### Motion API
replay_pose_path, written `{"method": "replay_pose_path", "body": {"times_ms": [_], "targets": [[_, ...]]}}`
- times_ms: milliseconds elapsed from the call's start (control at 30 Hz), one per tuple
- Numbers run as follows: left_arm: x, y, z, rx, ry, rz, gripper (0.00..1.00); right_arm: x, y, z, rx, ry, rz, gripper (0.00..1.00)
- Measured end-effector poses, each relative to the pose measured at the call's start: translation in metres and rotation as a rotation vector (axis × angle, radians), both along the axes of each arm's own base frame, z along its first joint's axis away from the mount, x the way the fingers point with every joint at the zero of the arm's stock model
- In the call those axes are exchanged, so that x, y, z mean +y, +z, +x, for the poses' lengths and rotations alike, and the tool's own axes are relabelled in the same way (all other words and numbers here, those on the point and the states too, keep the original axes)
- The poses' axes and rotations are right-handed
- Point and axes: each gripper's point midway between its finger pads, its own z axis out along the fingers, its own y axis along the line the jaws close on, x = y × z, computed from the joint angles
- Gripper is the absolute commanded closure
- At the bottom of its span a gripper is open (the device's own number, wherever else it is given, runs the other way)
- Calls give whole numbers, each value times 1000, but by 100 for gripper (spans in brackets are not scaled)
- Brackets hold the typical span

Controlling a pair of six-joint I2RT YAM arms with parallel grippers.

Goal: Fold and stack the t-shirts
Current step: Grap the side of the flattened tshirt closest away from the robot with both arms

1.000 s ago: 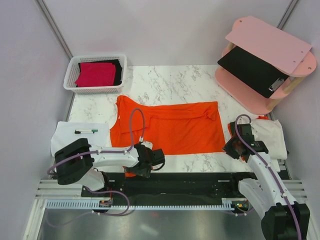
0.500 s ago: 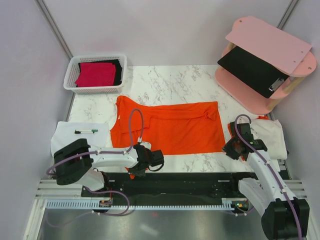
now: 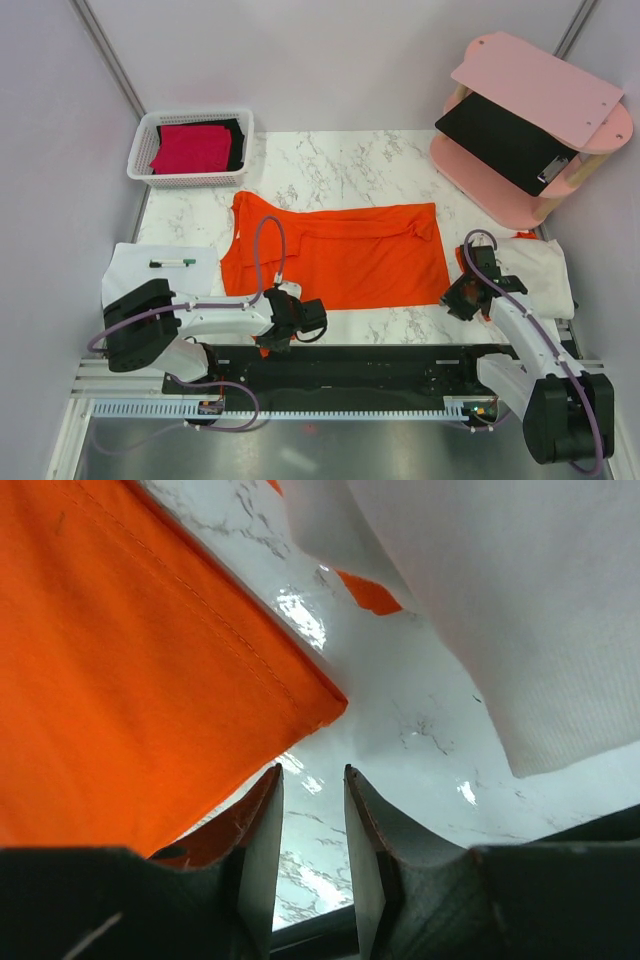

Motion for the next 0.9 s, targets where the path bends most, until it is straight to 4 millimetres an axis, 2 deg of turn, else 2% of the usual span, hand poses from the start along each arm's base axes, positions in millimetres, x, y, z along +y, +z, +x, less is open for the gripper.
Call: {"method": "replay_pose_path", "body": {"times_ms": [333, 367, 467, 600, 733, 800, 900], "targets": [[0, 1, 1, -4, 0, -3, 98, 0, -9, 16, -10, -4, -6, 62], [0, 1, 1, -4, 0, -3, 98, 0, -10, 18, -10, -4, -7, 66], [0, 1, 1, -4, 0, -3, 98, 0, -12, 26, -24, 2, -7, 100], [0, 1, 0, -5, 12, -2, 98, 3, -13, 35, -51, 11, 8, 100], [3, 7, -1, -9, 45, 10, 98, 5, -10, 36, -72, 28, 11, 100], [2, 18, 0, -21, 65, -4, 98, 5, -3, 39, -104, 40, 11, 100], [-7, 44, 9, -75, 90, -63, 98, 6, 12, 43, -153, 66, 7, 100]]}}
